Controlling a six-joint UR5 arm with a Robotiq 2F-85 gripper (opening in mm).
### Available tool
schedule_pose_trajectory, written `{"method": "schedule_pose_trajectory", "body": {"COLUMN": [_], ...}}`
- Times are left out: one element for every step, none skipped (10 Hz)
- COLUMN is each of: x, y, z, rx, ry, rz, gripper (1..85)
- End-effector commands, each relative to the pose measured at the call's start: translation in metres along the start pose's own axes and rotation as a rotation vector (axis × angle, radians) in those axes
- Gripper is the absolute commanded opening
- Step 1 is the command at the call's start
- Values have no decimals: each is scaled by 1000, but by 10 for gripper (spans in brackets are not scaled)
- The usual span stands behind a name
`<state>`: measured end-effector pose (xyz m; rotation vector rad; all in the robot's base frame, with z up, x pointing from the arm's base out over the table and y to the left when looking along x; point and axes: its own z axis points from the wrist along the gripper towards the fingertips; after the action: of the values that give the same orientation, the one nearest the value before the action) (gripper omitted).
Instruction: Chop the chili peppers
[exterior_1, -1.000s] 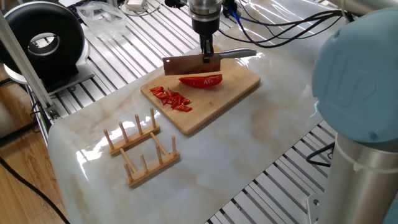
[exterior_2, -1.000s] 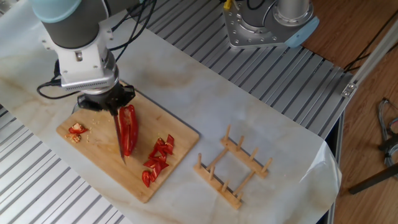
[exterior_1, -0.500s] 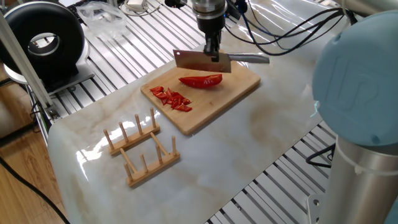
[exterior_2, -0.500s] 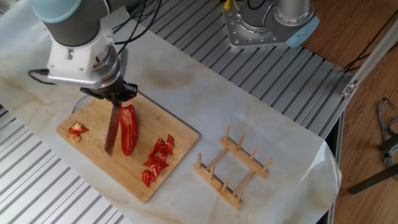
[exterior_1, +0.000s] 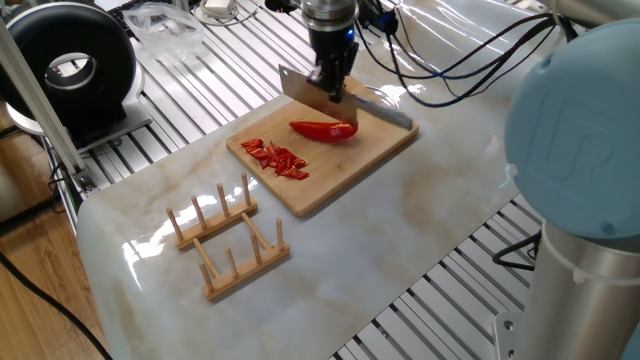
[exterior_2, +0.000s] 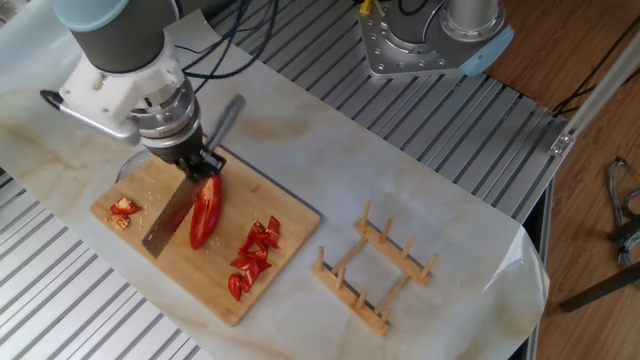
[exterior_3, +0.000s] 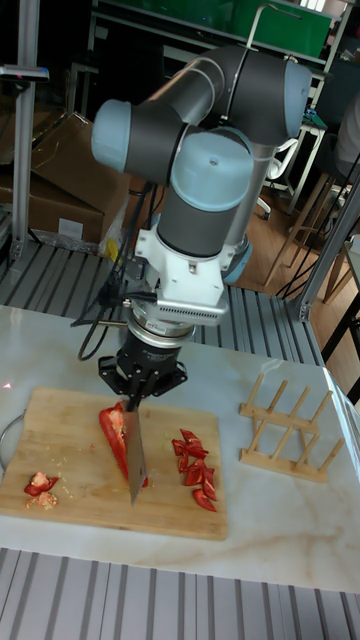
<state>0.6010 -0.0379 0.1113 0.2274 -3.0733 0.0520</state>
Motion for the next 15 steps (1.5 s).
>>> {"method": "schedule_pose_trajectory", "body": {"x": [-11, -10, -10, -12, -12, -13, -15, -19, -26, -35, -45, -54, -63, -70, -77], "y": [20, 19, 21, 21, 13, 4, -2, -3, -8, -13, -13, -8, -5, -2, 3], "z": [-5, -5, -6, -6, -5, -5, -3, -1, 2, 4, 5, 6, 8, 9, 9], "rx": [-61, -57, -48, -33, 1, 31, 45, 33, 43, 60, 56, 35, 25, 16, 4], "ry": [-39, -33, -29, -25, -26, -33, -36, -41, -48, -69, -95, -115, -136, -152, -167], "rz": [158, 173, 192, 203, 173, 148, 148, 166, 165, 153, 142, 138, 122, 116, 118], "gripper": [13, 13, 13, 13, 13, 13, 13, 13, 13, 13, 13, 13, 13, 13, 13]}}
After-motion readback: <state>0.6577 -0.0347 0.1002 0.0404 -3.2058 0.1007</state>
